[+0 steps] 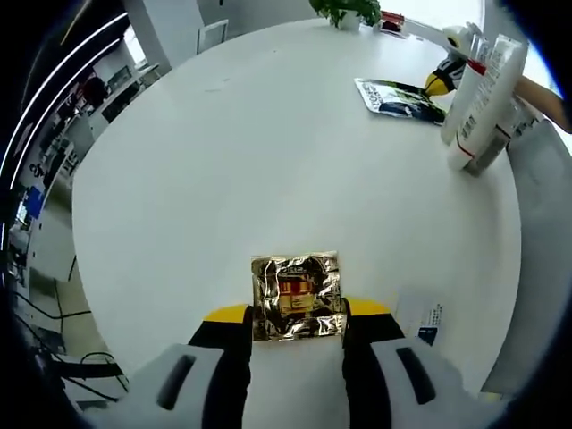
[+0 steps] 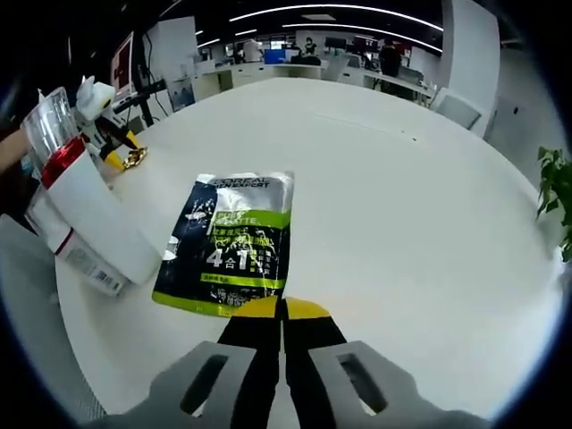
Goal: Arrange the skincare products in the storage area until every visible bottle or jar stands upright without overlapping.
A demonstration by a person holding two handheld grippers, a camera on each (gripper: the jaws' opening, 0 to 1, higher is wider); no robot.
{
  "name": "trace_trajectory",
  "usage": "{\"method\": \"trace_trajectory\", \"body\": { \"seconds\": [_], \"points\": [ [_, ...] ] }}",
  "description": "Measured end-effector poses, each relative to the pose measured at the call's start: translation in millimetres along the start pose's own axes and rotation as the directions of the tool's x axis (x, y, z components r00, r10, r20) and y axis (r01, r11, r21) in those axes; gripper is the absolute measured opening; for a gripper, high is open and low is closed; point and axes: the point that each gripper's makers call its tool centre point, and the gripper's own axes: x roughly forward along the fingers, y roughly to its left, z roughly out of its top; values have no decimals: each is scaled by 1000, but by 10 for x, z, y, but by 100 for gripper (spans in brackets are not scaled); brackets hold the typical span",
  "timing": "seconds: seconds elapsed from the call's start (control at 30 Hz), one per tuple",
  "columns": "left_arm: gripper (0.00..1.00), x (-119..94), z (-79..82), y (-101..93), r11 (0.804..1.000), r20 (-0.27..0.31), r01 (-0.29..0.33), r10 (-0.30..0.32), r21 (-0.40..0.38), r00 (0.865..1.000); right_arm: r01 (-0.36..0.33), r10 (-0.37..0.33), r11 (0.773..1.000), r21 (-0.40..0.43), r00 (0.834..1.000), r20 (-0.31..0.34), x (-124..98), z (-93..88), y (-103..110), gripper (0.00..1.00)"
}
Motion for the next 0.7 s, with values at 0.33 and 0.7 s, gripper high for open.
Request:
{"method": "trace_trajectory", "body": {
  "seconds": [0.33, 0.7],
  "points": [
    [40, 11, -8, -19, 999, -2, 25, -25, 31, 1000, 0, 0, 1000, 7, 1000, 9, -5, 1, -4, 1],
    [42, -48, 111, 13, 996, 10, 11, -12, 88, 1000, 0, 0, 1000, 14, 1000, 15, -26, -4, 36, 1]
  ]
}}
